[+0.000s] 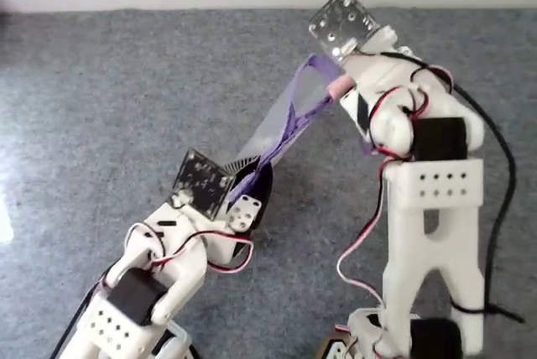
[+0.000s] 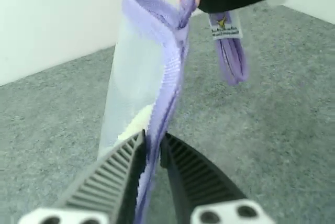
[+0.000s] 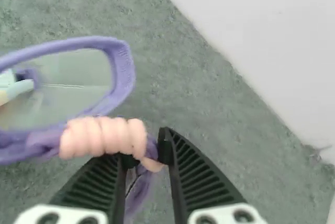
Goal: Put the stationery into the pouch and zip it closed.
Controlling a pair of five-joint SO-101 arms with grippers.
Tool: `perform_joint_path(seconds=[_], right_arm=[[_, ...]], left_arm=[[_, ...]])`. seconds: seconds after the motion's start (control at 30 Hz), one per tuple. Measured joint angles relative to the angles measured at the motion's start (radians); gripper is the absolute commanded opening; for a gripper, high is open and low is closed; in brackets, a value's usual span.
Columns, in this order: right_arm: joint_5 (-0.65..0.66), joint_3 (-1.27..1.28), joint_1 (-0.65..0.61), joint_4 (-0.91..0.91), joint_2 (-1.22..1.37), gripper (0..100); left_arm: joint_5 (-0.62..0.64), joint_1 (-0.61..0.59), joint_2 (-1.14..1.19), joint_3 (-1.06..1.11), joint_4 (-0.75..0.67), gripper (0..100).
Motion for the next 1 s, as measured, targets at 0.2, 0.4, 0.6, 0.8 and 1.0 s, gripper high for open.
perform_joint_path(seconds=[0.2,0.4,0.6,0.8,1.0], right_arm=[[-0.003,-0.127,0.078,-0.023,0.129,0.9],[-0.003,-0.192,0.084,-0.008,0.175,0.9],[0.002,-0.267,0.015,0.117,0.150,0.9],[0.049,-0.313,-0.049,0.210,0.078,0.9],[0.109,-0.313,-0.103,0.292,0.008,0.9]], left_arm=[[0.003,-0.028,-0.086,0.014,0.083,1],[0.002,-0.026,-0.135,0.014,0.114,1],[0.005,-0.026,-0.138,0.014,0.114,11],[0.002,-0.104,-0.138,0.014,0.103,14],[0.005,-0.196,-0.140,0.043,0.043,14]])
